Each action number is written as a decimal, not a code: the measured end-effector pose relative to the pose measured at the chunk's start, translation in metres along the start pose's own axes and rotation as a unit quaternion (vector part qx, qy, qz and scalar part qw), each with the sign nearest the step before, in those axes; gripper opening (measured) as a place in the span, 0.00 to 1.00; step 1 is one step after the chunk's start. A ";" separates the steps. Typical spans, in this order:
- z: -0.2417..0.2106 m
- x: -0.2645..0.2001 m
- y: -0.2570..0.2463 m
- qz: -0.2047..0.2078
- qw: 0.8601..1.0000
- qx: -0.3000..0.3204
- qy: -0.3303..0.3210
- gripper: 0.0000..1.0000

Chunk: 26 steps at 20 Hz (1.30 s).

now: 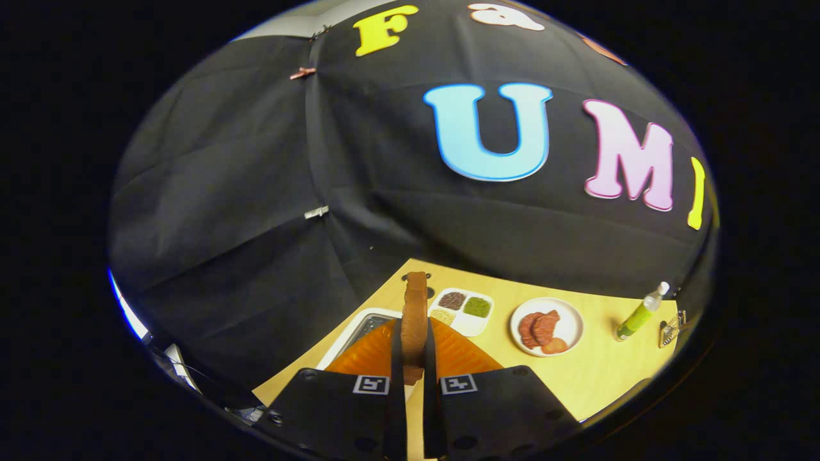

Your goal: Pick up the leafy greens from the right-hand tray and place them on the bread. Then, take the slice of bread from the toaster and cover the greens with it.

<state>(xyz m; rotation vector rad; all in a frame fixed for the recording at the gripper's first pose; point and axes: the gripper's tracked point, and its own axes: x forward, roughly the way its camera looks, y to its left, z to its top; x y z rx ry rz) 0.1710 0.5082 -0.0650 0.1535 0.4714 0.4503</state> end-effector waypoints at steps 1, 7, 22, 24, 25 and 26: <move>0.000 -0.016 -0.019 -0.013 1.000 0.002 -0.006 0.14; -0.060 -0.100 -0.118 -0.088 0.996 0.015 0.006 0.14; -0.232 -0.084 -0.135 -0.060 0.957 0.280 0.034 0.14; -0.251 -0.079 -0.148 -0.075 0.954 0.287 0.043 0.14; -0.260 -0.077 -0.153 -0.081 0.954 0.285 0.049 0.14; -0.270 -0.078 -0.159 -0.089 0.954 0.280 0.056 0.14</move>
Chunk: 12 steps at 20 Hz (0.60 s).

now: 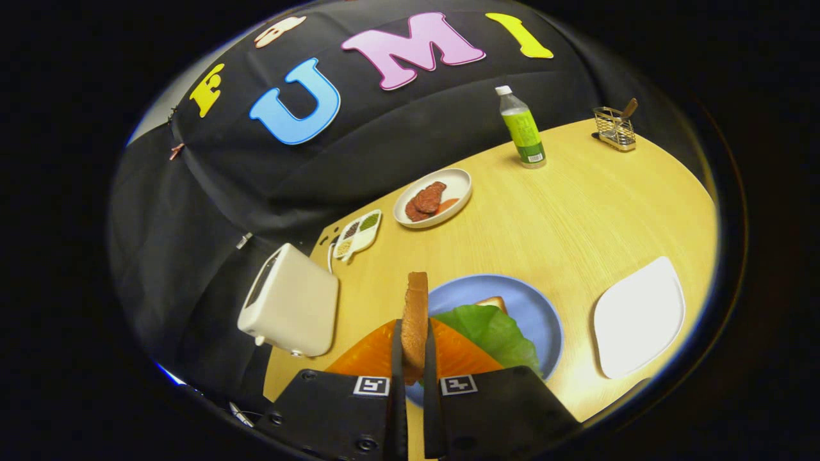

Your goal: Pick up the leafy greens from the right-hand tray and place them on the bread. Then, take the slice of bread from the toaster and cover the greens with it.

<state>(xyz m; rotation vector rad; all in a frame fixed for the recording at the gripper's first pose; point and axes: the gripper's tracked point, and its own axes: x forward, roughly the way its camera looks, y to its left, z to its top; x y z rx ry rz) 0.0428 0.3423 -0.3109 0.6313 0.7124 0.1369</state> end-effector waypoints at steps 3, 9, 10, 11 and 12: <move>-0.004 0.002 -0.026 -0.025 1.000 -0.002 0.001 0.14; -0.013 0.010 -0.066 -0.085 0.996 -0.023 0.015 0.41; -0.013 0.007 -0.075 -0.099 0.994 -0.037 0.016 0.49; -0.012 0.004 -0.079 -0.106 0.993 -0.051 0.014 0.57; -0.008 -0.002 -0.084 -0.113 0.991 -0.066 0.010 0.66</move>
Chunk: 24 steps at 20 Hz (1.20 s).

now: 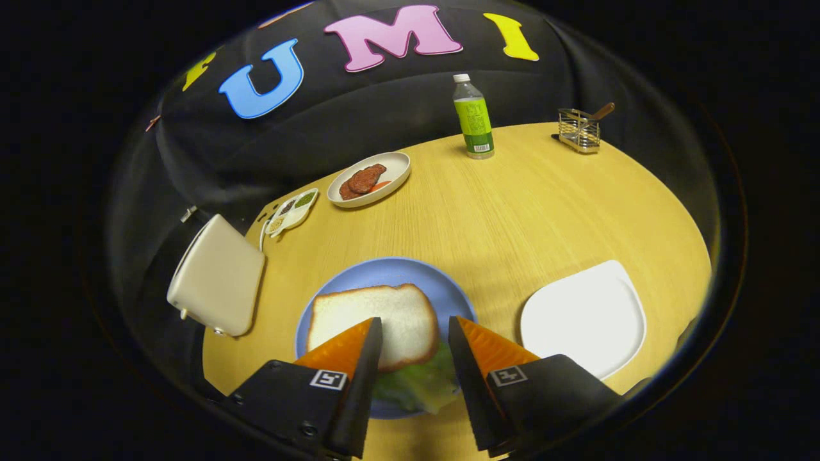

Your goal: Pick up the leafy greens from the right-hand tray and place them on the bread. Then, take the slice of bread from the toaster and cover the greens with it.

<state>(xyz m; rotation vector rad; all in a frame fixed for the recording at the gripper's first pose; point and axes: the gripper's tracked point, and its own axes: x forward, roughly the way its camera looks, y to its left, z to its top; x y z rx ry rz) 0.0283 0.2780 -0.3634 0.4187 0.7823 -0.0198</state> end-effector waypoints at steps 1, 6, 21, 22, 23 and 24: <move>0.005 -0.002 -0.005 -0.009 1.000 -0.016 -0.009 0.72; 0.061 -0.044 -0.012 -0.027 0.993 -0.077 -0.083 0.99; 0.215 -0.216 0.023 0.016 0.939 -0.225 -0.259 0.98; 0.216 -0.222 0.021 0.018 0.939 -0.222 -0.262 0.98; 0.217 -0.226 0.019 0.020 0.939 -0.220 -0.264 0.98; 0.220 -0.229 0.017 0.021 0.938 -0.219 -0.269 0.98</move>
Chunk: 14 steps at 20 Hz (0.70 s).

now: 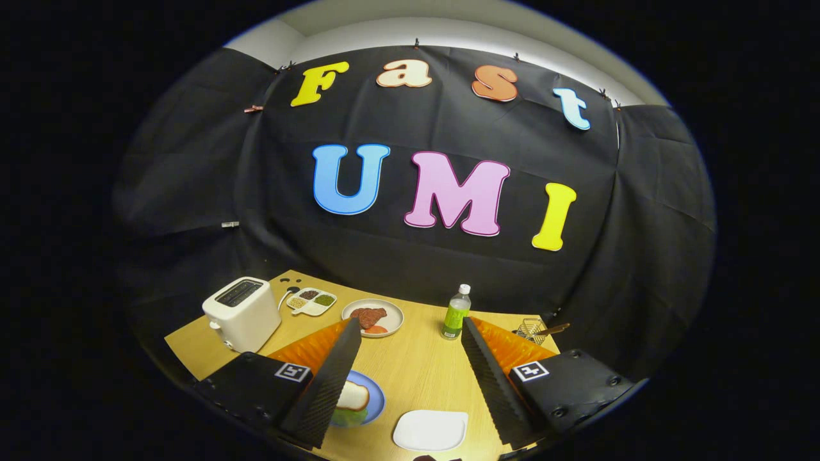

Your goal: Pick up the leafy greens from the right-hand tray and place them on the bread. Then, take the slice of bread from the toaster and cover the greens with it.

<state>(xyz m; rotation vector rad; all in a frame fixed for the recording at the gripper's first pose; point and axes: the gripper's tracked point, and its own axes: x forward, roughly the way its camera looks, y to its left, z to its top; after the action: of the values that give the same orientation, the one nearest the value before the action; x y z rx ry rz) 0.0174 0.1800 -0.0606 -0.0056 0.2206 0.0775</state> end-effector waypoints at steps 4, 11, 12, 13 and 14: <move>0.008 -0.001 -0.015 -0.001 1.000 -0.001 -0.008 0.98; 0.005 0.002 -0.027 0.004 1.000 0.005 -0.006 0.98; 0.005 0.003 -0.029 0.004 1.000 0.006 -0.006 0.98; 0.005 0.003 -0.029 0.005 1.000 0.007 -0.006 0.98; 0.004 0.003 -0.029 0.005 1.000 0.007 -0.006 0.98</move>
<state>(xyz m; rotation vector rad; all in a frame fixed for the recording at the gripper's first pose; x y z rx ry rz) 0.0236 0.1514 -0.0572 0.0099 0.2097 0.0869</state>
